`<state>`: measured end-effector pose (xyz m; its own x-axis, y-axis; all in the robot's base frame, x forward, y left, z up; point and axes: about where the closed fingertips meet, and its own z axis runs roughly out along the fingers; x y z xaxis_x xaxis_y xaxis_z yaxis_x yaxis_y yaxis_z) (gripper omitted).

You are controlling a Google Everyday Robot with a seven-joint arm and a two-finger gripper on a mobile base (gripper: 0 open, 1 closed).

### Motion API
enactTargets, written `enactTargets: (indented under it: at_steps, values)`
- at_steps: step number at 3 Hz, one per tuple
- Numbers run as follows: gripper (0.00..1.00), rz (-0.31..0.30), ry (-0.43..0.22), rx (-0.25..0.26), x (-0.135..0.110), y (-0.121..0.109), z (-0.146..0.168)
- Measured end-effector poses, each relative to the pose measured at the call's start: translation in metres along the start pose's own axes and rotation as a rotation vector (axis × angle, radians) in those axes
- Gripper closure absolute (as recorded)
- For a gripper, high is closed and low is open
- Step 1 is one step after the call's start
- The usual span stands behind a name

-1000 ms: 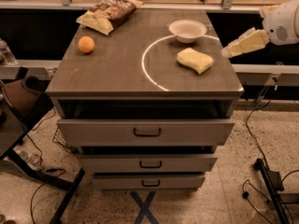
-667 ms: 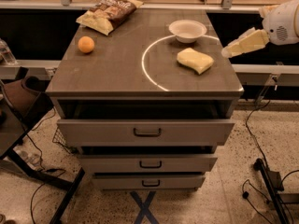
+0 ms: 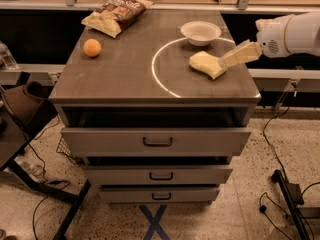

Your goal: Move sponge near orange

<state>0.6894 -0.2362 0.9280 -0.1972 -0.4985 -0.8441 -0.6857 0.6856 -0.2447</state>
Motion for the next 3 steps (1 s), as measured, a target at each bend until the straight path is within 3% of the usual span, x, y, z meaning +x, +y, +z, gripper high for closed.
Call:
enactTargets:
  at_steps: [1,3]
  values:
    - [0.0,0.032,-0.02,-0.025,0.01,0.009,0.036]
    - [0.0,0.074,-0.076,-0.064,0.024,0.029,0.062]
